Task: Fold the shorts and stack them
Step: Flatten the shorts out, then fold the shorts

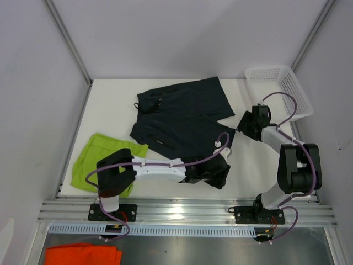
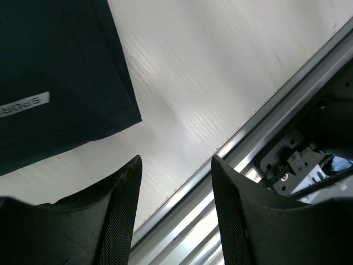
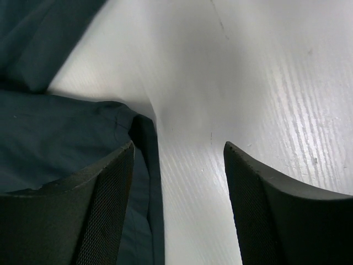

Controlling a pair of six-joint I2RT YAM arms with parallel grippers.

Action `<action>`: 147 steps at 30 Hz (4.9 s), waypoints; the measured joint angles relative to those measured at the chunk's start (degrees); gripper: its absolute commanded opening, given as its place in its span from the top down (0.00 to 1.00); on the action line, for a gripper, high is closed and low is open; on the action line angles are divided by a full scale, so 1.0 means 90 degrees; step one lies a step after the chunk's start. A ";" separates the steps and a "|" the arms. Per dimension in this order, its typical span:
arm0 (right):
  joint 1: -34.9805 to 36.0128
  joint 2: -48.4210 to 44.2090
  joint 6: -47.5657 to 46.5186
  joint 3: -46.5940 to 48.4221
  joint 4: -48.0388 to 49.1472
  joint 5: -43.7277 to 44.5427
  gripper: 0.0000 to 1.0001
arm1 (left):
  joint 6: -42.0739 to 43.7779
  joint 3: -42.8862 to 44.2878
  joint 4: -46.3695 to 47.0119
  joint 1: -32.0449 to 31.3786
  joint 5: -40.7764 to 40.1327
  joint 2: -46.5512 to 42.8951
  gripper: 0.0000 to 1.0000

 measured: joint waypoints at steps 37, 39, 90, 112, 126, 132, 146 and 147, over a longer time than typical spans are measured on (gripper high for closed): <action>0.5251 -0.3932 0.5413 -0.2514 -0.2419 0.0865 0.36 | 0.0493 -0.2754 -0.1511 0.7560 0.1503 -0.4653 0.23; 0.5370 -0.3762 0.5950 -0.2511 -0.2628 0.1103 0.36 | 0.0481 -0.2754 -0.1443 0.7599 0.1523 -0.4677 0.23; 0.4121 -0.3594 0.7691 -0.2623 -0.3004 0.2382 1.00 | -0.0262 -0.3774 -0.0114 0.7667 0.1773 -0.4061 0.33; 0.4121 -0.3597 0.7582 -0.2730 -0.2790 0.2283 1.00 | -0.0852 -0.3813 0.1574 0.7456 0.1588 -0.2346 0.52; 0.4129 -0.3623 0.7414 -0.2732 -0.2778 0.2237 1.00 | -0.1020 -0.3689 0.2001 0.7281 0.1059 -0.1887 1.00; 0.4063 -0.3645 0.6931 -0.2603 -0.2851 0.2242 1.00 | -0.0984 -0.3269 0.1642 0.7201 0.0913 -0.1916 1.00; 0.3755 -0.3643 0.5566 -0.1178 -0.3725 0.2166 1.00 | -0.0860 -0.2344 0.0097 0.7159 0.1392 -0.2742 1.00; 0.3825 -0.3730 0.5566 -0.1178 -0.3849 0.2171 1.00 | -0.0872 -0.2467 -0.0027 0.7147 0.1421 -0.2880 1.00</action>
